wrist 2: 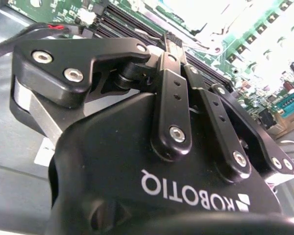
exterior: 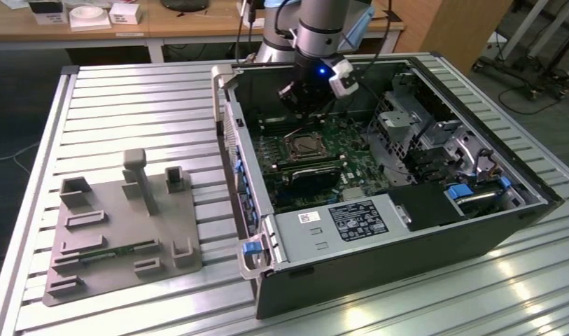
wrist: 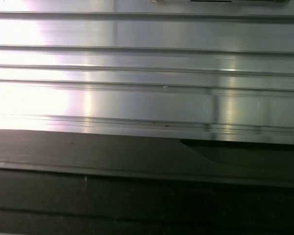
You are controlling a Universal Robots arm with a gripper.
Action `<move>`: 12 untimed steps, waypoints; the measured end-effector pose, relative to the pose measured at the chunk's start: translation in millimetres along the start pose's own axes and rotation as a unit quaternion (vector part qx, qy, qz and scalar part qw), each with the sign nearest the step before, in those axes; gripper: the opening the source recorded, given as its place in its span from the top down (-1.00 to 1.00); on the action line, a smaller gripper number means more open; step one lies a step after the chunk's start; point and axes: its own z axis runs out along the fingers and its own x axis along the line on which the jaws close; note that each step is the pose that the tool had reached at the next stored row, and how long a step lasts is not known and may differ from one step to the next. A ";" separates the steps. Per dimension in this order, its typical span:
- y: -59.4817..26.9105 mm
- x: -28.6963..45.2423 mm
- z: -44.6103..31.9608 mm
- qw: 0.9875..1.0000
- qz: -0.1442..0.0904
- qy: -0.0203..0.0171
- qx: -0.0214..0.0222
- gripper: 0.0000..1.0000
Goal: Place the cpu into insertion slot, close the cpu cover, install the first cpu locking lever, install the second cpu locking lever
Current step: 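Install the first cpu locking lever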
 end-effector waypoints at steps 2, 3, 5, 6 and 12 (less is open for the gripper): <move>-0.1 -1.6 0.7 1.000 0.000 0.000 0.000 0.80; -0.1 -2.3 1.1 1.000 0.000 0.000 0.000 0.80; -0.2 -3.8 2.1 1.000 0.000 0.000 0.000 0.80; -0.3 -4.5 2.6 1.000 0.000 0.000 0.000 0.80; -0.4 -8.8 4.4 1.000 0.000 0.000 0.000 0.80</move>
